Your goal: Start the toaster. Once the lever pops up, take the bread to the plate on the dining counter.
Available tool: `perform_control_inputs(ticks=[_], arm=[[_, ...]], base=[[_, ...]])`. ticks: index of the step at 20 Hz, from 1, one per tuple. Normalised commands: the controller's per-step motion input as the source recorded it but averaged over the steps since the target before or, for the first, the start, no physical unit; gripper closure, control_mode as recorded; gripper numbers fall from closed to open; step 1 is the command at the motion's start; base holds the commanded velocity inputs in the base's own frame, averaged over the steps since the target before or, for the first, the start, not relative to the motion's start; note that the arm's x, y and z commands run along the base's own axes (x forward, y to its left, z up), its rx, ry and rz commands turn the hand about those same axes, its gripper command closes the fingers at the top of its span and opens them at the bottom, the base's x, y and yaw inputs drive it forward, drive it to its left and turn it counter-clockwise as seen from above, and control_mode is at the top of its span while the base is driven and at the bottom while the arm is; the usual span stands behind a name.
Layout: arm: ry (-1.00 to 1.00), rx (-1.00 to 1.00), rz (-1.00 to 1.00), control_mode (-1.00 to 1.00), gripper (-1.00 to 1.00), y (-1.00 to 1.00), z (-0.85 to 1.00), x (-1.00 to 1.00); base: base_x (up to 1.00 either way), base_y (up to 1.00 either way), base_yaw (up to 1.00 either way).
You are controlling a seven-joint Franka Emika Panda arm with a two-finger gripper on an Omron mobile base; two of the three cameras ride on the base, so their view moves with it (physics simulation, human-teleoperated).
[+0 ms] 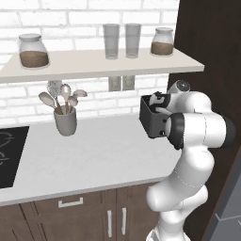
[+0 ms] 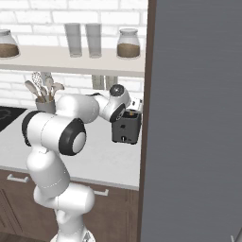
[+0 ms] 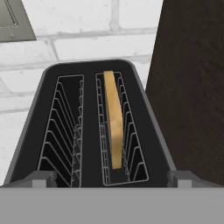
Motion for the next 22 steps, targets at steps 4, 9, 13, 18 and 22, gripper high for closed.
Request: perform_control_inputs(ticks=[4,9,13,18,22], arm=[[0.0,0.0,0.0,-1.0,-1.0,0.0,0.0,0.0],[0.0,0.0,0.0,-1.0,-1.0,0.0,0.0,0.0],[0.0,0.0,0.0,-1.0,-1.0,0.0,0.0,0.0],[0.0,0.0,0.0,-1.0,-1.0,0.0,0.0,0.0],[0.0,0.0,0.0,-1.0,-1.0,0.0,0.0,0.0]], base=[[0.0,0.0,0.0],[0.0,0.0,0.0],[0.0,0.0,0.0],[0.0,0.0,0.0],[0.0,0.0,0.0]])
